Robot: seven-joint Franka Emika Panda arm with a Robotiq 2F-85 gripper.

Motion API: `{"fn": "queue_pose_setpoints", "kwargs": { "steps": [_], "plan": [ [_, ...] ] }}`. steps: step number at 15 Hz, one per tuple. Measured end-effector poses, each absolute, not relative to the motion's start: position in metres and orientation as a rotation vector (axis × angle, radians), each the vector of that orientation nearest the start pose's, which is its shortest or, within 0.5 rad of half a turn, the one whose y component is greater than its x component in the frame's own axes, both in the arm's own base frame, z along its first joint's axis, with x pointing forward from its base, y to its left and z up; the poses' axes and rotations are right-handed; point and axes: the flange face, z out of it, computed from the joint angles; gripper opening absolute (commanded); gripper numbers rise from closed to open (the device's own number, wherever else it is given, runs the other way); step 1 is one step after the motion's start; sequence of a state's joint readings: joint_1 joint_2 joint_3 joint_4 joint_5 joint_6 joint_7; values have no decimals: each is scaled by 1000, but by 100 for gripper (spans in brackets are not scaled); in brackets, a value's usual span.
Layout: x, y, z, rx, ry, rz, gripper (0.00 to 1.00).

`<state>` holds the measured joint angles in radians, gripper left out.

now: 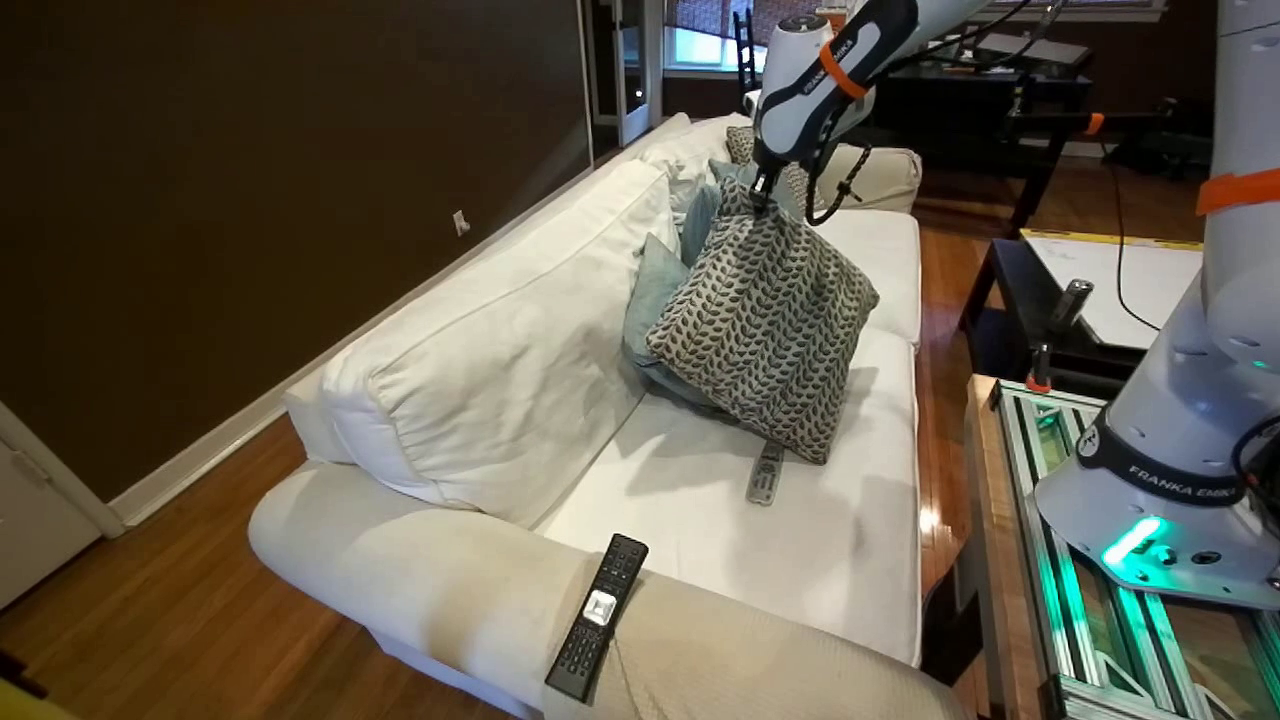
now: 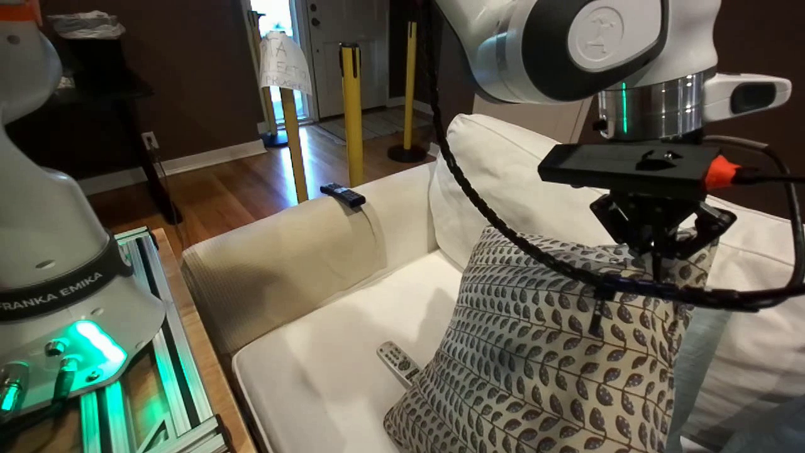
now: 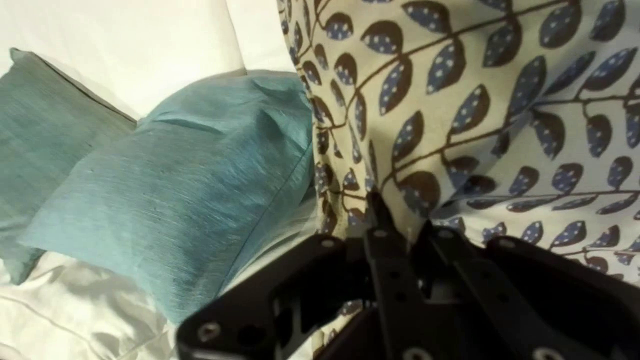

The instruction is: Move the brown pillow to the right then move the grey pillow to the left.

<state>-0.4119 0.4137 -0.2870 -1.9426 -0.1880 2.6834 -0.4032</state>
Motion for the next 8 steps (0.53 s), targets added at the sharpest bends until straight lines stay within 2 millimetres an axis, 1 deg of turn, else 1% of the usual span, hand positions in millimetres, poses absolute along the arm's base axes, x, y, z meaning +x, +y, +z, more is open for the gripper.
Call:
{"fn": "queue_pose_setpoints", "kwargs": {
  "steps": [1,3,4,5,6,8],
  "plan": [
    [511,-408,307,-3486,207,-279,36],
    [517,-414,300,-3486,259,-262,50],
    [522,-417,300,-3490,274,-273,57],
    [526,-419,303,-3493,285,-287,66],
    [531,-419,306,-3496,288,-298,73],
    [540,-417,311,-3493,289,-322,88]
  ]
}}
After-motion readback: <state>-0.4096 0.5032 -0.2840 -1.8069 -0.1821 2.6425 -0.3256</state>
